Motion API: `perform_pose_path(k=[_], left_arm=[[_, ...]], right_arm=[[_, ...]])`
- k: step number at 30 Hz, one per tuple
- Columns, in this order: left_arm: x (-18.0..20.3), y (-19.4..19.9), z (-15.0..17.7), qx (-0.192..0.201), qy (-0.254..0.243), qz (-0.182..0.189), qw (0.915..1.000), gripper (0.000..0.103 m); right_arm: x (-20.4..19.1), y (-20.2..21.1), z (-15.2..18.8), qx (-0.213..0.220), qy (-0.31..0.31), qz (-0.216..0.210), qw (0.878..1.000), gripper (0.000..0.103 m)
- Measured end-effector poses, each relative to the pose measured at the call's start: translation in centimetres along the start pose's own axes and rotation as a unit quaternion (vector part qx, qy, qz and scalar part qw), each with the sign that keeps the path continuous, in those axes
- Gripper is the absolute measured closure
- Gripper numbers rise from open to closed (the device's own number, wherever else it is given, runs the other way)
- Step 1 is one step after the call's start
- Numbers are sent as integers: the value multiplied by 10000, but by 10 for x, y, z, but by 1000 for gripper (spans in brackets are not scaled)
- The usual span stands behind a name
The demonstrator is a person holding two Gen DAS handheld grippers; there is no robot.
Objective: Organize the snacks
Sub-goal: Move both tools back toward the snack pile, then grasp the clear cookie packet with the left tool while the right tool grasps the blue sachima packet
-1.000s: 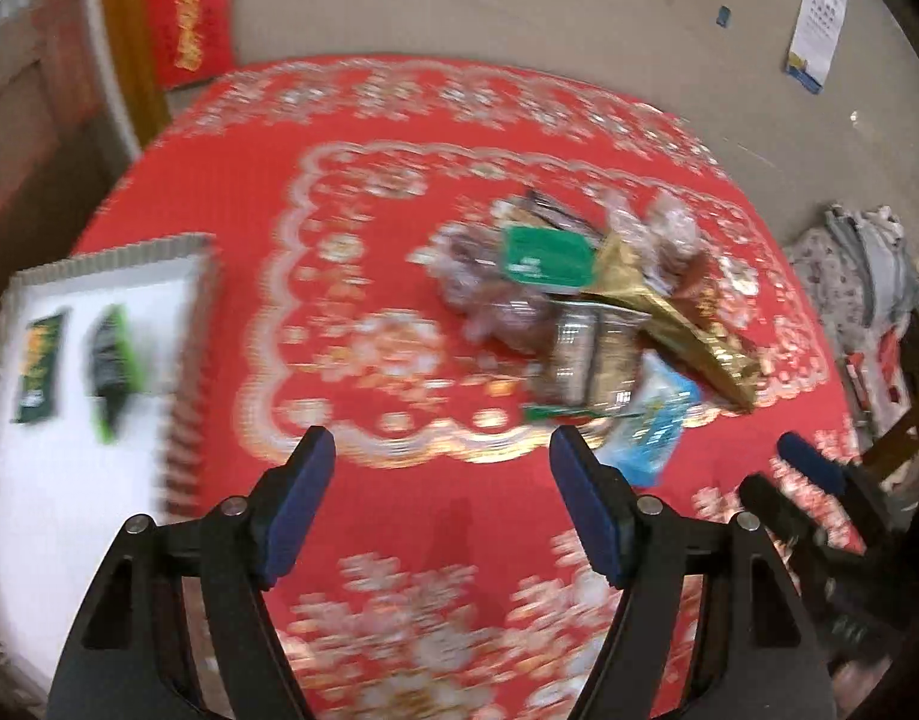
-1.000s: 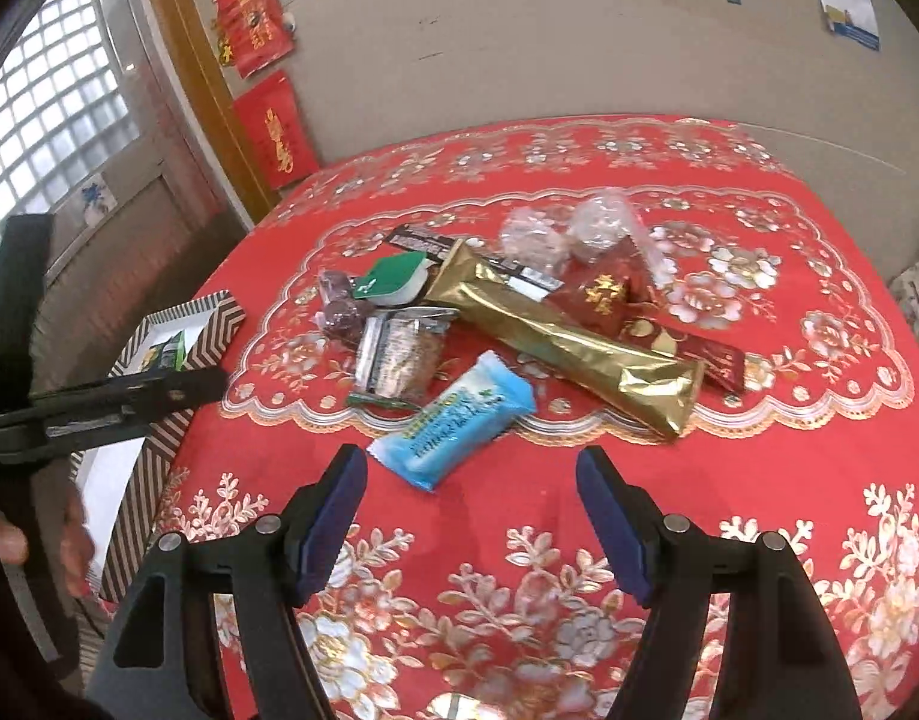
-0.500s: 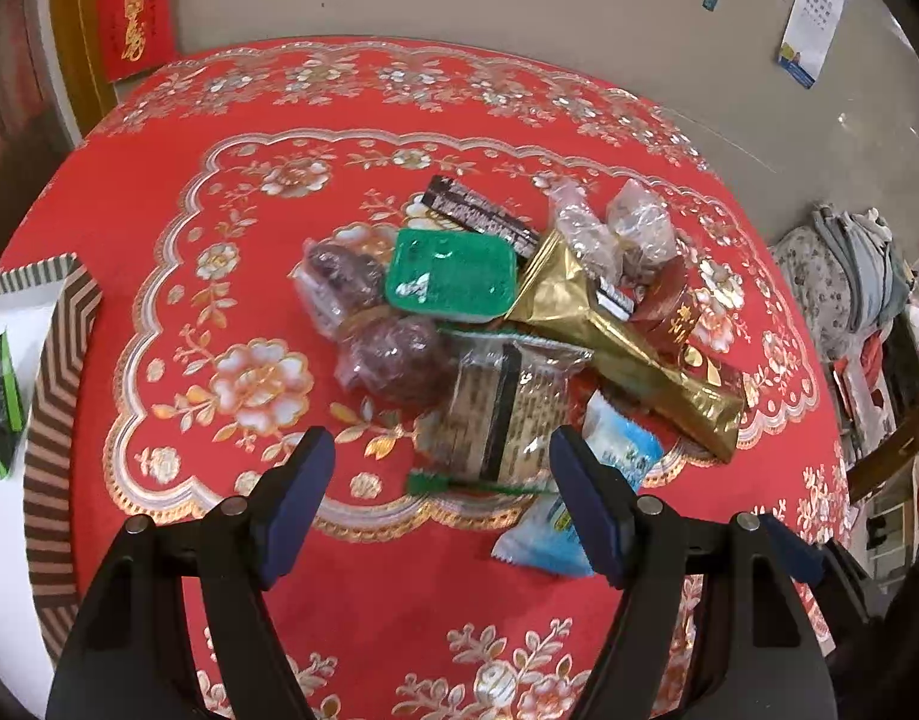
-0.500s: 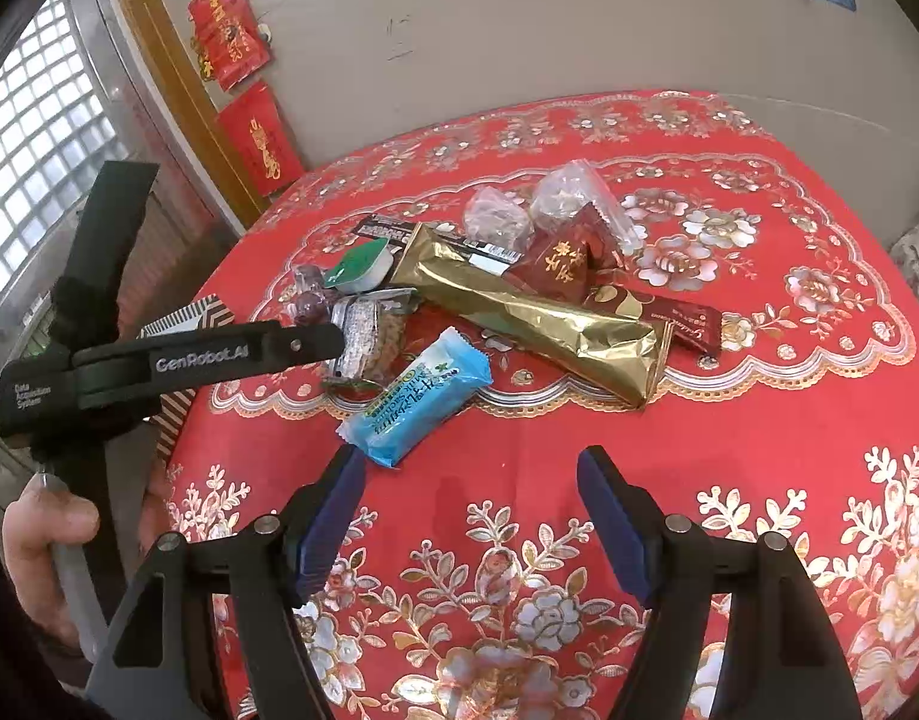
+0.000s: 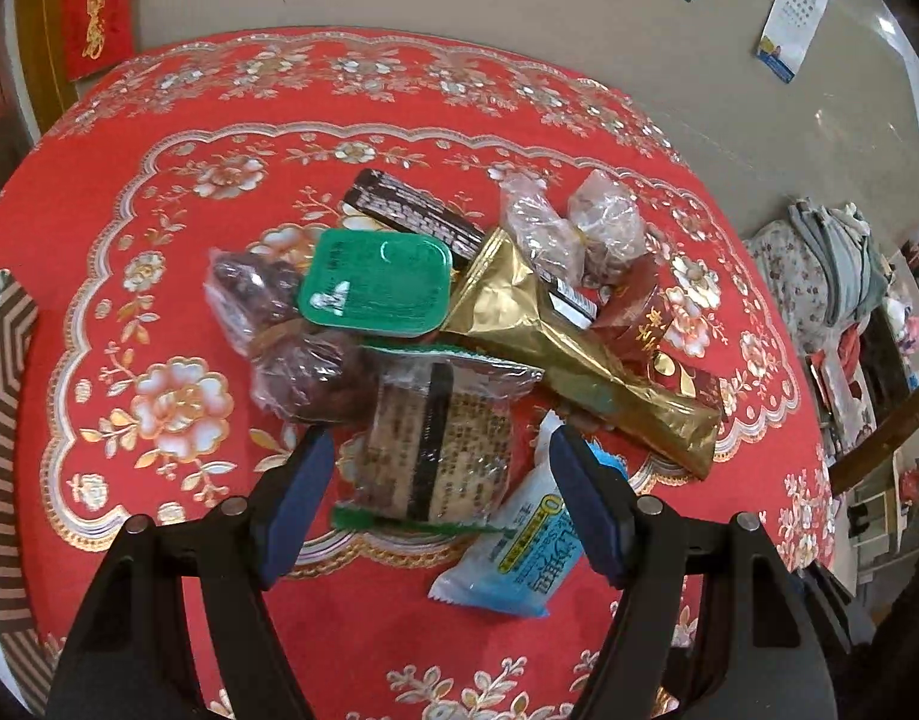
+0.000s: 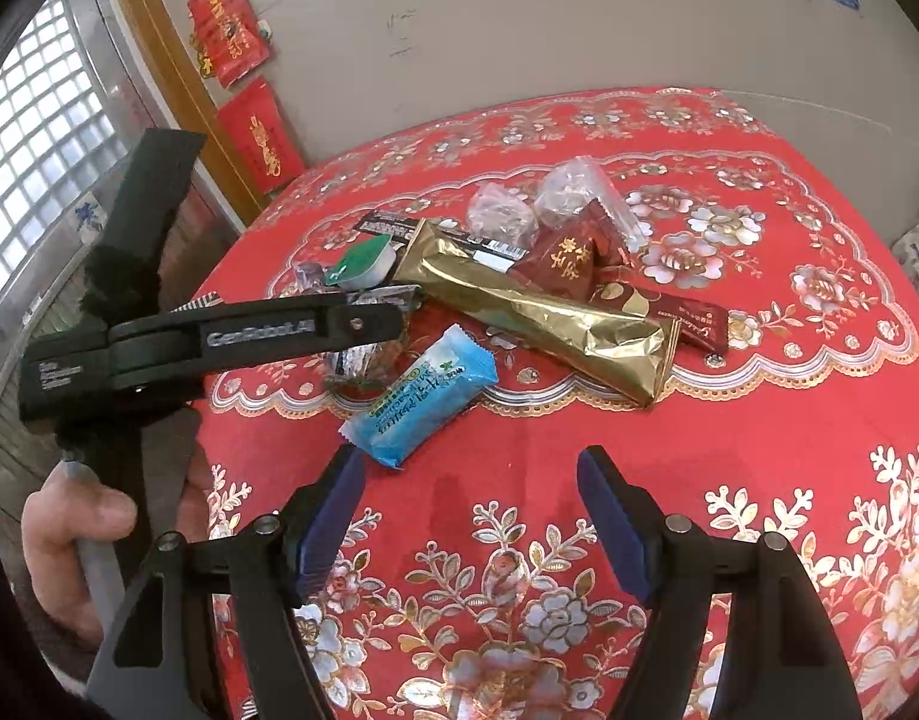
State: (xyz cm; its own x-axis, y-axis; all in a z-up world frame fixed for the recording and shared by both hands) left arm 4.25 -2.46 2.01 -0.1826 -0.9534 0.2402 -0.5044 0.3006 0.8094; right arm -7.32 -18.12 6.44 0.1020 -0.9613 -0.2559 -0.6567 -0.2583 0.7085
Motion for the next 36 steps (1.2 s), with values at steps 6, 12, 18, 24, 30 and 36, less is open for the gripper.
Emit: perform_pose_path(k=[6, 12, 18, 24, 30, 36], left_arm=[[-1, -11, -1, -11, -25, -68, 10000, 29], [-6, -13, 0, -27, -221, -276, 9994, 52], [-19, -1, 4, -47, -158, -364, 9992, 53], [-37, 23, 16, 13, -189, -504, 9985, 53], [-64, 39, 30, 62, 43, -537, 9985, 53], [-89, 47, 33, 111, 240, -647, 9976, 53]], right_arm=[[2, -1, 1, -36, -9, 8, 10000, 28], [0, -9, -1, -121, -45, 23, 9999, 28], [-10, -27, -8, -229, -135, 189, 9995, 28], [-27, -50, -15, -385, -95, 311, 9987, 28], [-50, -76, -23, -693, 501, 653, 9942, 30], [-72, -101, -31, -816, 992, 909, 9875, 30]])
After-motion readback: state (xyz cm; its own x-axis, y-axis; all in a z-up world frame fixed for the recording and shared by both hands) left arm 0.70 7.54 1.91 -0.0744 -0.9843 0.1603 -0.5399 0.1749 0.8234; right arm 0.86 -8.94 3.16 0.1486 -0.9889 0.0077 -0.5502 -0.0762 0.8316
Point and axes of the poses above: each gripper's, at about its wrist camera, not at the fingertips, and y roughly against the way its jaws point, x to its right, z to its underside, the point moved 1 cm from there along -y, roughly the way its jaws point, and after that the axes turned 4 degrees about x, right-handed, at the moved point
